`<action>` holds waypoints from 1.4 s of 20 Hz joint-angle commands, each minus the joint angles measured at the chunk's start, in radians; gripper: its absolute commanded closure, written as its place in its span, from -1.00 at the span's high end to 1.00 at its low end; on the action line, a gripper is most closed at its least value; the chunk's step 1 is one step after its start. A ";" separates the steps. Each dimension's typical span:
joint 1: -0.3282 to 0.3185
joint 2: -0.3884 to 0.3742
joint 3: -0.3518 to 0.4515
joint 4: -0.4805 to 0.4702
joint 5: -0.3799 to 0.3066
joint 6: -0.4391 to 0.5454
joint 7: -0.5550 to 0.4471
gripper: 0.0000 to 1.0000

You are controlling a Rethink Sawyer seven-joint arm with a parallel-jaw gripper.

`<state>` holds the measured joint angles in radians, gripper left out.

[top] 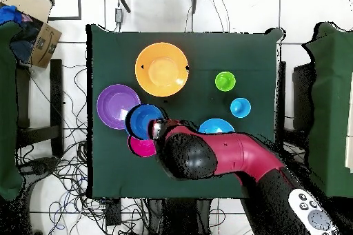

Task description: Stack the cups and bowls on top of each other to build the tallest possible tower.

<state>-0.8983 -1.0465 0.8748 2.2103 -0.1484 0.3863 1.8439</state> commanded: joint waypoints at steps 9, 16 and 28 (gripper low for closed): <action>0.040 0.044 -0.052 0.079 -0.077 -0.002 0.037 -1.00; 0.041 0.043 -0.052 0.094 -0.076 -0.028 0.047 -1.00; 0.051 0.038 -0.055 0.120 -0.079 -0.059 0.061 -1.00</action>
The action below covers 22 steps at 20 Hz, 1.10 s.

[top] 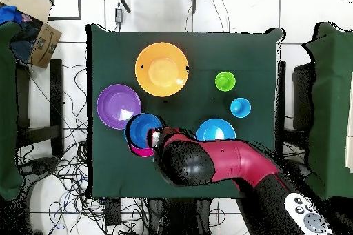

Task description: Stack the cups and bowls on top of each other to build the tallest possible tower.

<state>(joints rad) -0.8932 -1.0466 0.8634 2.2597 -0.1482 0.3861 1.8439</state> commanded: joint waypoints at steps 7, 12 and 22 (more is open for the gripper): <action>0.064 0.042 -0.063 0.082 -0.092 -0.131 0.084 -1.00; 0.071 0.044 -0.082 0.082 -0.107 -0.138 0.076 -1.00; 0.088 0.044 -0.118 0.088 -0.132 -0.167 0.074 -1.00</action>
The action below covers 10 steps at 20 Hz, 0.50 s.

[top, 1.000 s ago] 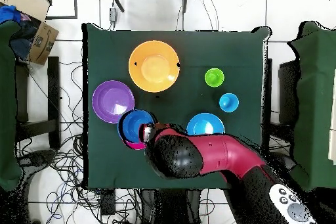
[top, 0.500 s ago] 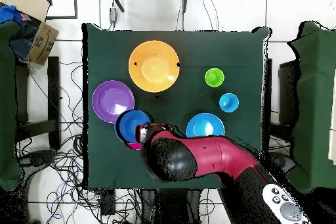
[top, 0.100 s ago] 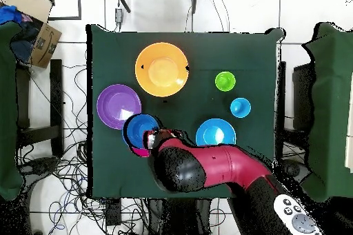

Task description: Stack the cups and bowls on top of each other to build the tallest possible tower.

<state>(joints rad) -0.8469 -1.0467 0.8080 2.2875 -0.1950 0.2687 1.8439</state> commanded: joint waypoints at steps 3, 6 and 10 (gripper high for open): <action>0.040 0.047 -0.063 0.062 -0.087 -0.056 0.074 -1.00; 0.039 0.048 -0.063 0.064 -0.088 -0.057 0.076 -1.00; 0.044 0.048 -0.067 0.071 -0.088 -0.054 0.078 -1.00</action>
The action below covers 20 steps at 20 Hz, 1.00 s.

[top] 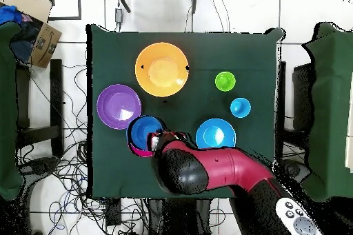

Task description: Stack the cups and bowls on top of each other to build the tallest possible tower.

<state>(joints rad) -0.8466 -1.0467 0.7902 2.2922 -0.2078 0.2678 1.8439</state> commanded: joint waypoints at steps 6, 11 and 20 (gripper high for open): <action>0.051 0.035 -0.057 0.094 -0.074 -0.073 0.096 -1.00; 0.086 0.012 -0.093 0.105 -0.087 -0.094 0.108 -1.00; 0.106 0.002 -0.124 0.127 -0.093 -0.122 0.097 -1.00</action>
<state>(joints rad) -0.7723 -1.0562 0.7187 2.3512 -0.2281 0.1879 1.8439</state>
